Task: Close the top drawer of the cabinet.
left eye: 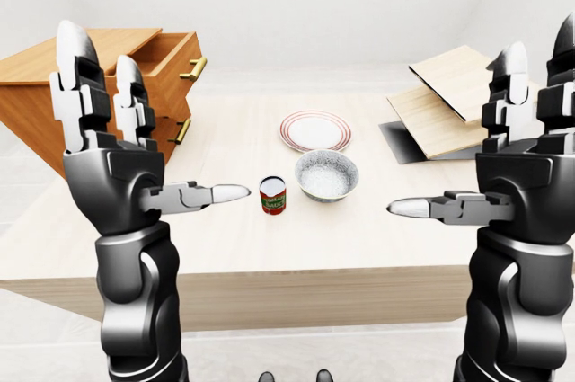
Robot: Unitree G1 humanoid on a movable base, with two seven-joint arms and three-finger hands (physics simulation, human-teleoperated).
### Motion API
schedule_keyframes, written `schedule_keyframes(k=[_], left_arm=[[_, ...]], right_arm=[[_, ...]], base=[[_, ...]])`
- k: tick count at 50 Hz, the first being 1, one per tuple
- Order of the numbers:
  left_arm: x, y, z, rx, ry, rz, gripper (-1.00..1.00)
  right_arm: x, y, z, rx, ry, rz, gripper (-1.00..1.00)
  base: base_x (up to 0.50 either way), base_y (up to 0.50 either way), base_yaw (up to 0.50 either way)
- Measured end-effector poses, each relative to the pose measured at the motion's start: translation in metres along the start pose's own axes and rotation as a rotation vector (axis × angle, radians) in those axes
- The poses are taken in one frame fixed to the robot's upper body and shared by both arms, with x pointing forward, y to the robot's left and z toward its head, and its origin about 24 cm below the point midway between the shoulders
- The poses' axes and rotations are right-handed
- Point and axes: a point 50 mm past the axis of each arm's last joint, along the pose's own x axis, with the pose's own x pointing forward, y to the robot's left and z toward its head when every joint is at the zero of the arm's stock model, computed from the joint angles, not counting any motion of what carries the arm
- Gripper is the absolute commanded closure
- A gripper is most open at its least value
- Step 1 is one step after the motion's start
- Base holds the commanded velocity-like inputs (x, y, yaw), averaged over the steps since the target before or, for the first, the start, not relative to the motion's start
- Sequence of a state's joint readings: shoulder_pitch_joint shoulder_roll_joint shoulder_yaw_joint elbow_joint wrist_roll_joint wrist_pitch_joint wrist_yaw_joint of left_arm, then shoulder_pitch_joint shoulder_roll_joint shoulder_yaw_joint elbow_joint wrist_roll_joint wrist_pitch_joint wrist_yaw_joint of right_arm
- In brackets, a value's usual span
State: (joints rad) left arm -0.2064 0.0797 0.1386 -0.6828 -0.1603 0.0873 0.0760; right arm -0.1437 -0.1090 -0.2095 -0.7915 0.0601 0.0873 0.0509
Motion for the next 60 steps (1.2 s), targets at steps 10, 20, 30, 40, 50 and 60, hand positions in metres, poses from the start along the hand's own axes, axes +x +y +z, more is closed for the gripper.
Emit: schedule_keyframes(k=[10,20,30,40,50,60], left_arm=[[-0.0008,-0.0003,0.002,0.011,-0.007,-0.004,-1.0],[-0.0014,0.0001,0.0035,0.009,-0.011,-0.005,-1.0],[-0.0003,0.0017,0.0058,0.007,-0.023,0.002,-1.0],[0.0012,0.002,0.0084,0.008,-0.037,0.002,-1.0],[0.0016,0.0019,0.0087,0.01,-0.04,-0.001,-1.0],[0.0006,0.002,0.0075,0.012,-0.032,-0.001,-1.0]], right_arm=[[-0.0007,-0.0006,0.0003,-0.002,0.001,-0.002,-1.0],[-0.0016,0.0009,0.0007,-0.014,0.003,0.016,-1.0],[-0.0023,0.0031,-0.0005,-0.015,0.01,0.033,-1.0],[-0.0004,0.0046,-0.0004,-0.014,0.004,0.045,-1.0],[-0.0009,0.0045,-0.0012,-0.019,0.009,0.05,-1.0],[-0.0026,0.0046,-0.0014,-0.021,0.015,0.052,-1.0]], base=[[0.0,0.0,0.0],[0.0,0.33,0.0],[0.0,0.5,0.0],[0.0,0.5,0.0],[0.0,0.5,0.0],[0.02,0.5,0.0]])
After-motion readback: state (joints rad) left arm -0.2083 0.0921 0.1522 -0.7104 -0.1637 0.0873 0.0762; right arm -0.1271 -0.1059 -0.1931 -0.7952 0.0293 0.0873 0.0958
